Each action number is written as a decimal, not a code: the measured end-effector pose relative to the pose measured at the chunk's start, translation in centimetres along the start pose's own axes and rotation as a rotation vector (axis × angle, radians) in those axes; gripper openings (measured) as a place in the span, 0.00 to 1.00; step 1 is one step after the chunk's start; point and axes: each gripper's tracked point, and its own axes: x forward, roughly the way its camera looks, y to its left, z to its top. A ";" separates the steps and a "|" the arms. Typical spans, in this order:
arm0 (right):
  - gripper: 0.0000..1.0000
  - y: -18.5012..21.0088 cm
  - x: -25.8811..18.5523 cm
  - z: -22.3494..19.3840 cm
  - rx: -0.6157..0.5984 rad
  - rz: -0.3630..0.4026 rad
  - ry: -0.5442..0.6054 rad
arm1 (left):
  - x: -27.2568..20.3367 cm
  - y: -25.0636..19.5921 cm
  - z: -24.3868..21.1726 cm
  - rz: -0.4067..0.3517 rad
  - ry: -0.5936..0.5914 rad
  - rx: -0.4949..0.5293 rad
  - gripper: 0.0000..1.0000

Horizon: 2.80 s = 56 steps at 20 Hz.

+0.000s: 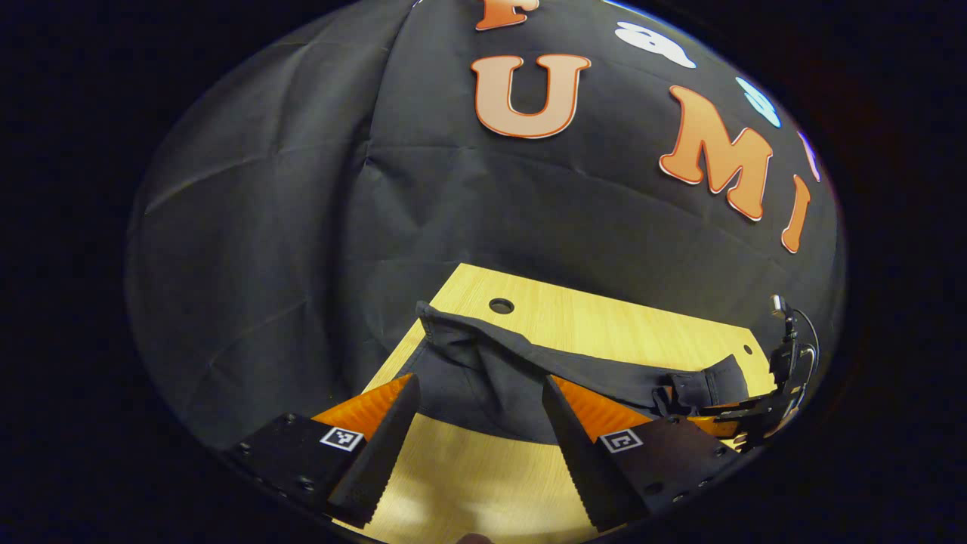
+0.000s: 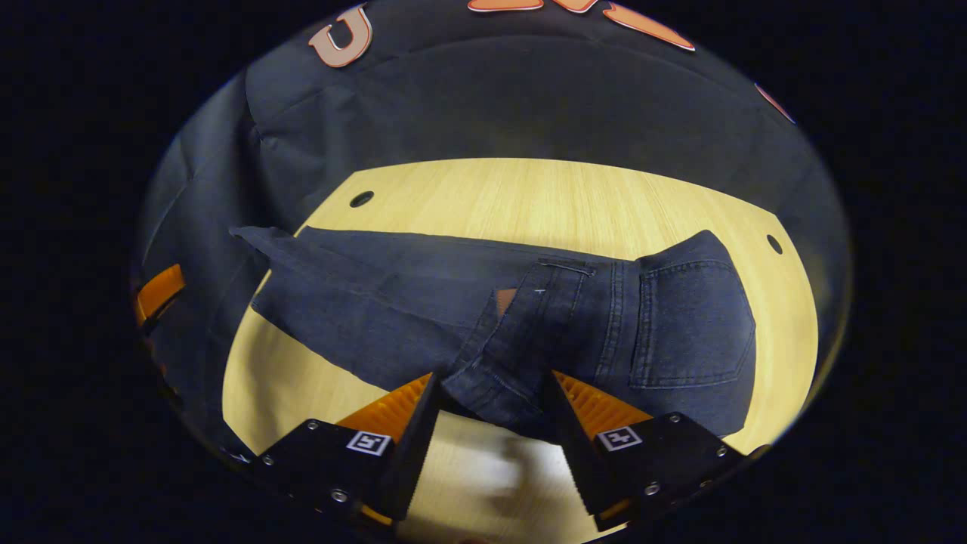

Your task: Grasp the waist and the cuffs of the jeans and fold them to make the two legs overlap; first hold the waist and fold one-third of the jeans toward the cuffs, then hold the cuffs and fold the remaining one-third in the same direction to finish folding.

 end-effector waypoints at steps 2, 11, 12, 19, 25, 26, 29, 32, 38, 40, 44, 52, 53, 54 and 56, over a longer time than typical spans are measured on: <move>0.90 1.1 -1.0 0.8 0.041 0.050 -0.021 | 1.4 1.1 -0.9 0.019 0.062 -0.041 0.98; 0.94 -1.9 -7.8 4.4 0.142 -0.026 -0.202 | 5.4 3.8 -6.4 0.002 0.523 -0.495 0.98; 0.94 -2.4 -8.5 4.2 0.162 -0.042 -0.213 | 5.8 4.1 -6.7 0.006 0.559 -0.532 0.98; 0.94 -6.6 -11.6 1.2 0.294 -0.150 -0.245 | 10.8 2.8 -10.1 0.024 0.701 -0.520 0.99; 0.94 -6.7 -12.6 0.2 0.287 -0.142 -0.227 | 15.5 4.0 -7.4 0.090 0.604 -0.516 0.98; 0.94 -6.8 -12.6 0.4 0.286 -0.135 -0.223 | 15.8 4.6 -7.1 0.113 0.610 -0.519 0.98; 0.94 -7.4 -12.3 1.0 0.291 -0.113 -0.224 | 16.8 4.5 -5.8 0.108 0.590 -0.596 0.98; 0.93 -8.2 -11.6 0.7 0.277 -0.113 -0.200 | 18.1 5.7 -4.2 0.149 0.568 -0.586 0.98; 0.94 -8.8 -10.3 -0.3 0.275 -0.100 -0.157 | 20.7 4.8 -4.8 0.174 0.609 -0.451 0.98; 0.94 -9.1 -9.8 -0.5 0.288 -0.099 -0.145 | 21.8 4.6 -6.0 0.157 0.638 -0.468 0.95; 0.94 -9.2 -9.0 -0.6 0.324 -0.086 -0.127 | 20.9 4.7 -5.0 0.120 0.621 -0.519 0.24; 0.94 -8.6 -8.0 -0.3 0.318 -0.059 -0.117 | 13.8 6.6 -3.2 0.109 0.539 -0.582 0.06; 0.94 -8.6 -8.0 -0.2 0.324 -0.056 -0.118 | 12.5 7.4 -3.2 0.134 0.536 -0.571 0.06; 0.94 -8.6 -7.9 -0.1 0.325 -0.050 -0.120 | 11.6 8.9 -2.8 0.170 0.513 -0.537 0.06; 0.93 -8.9 -7.8 0.0 0.327 -0.057 -0.121 | 11.2 9.9 -2.5 0.164 0.479 -0.582 0.01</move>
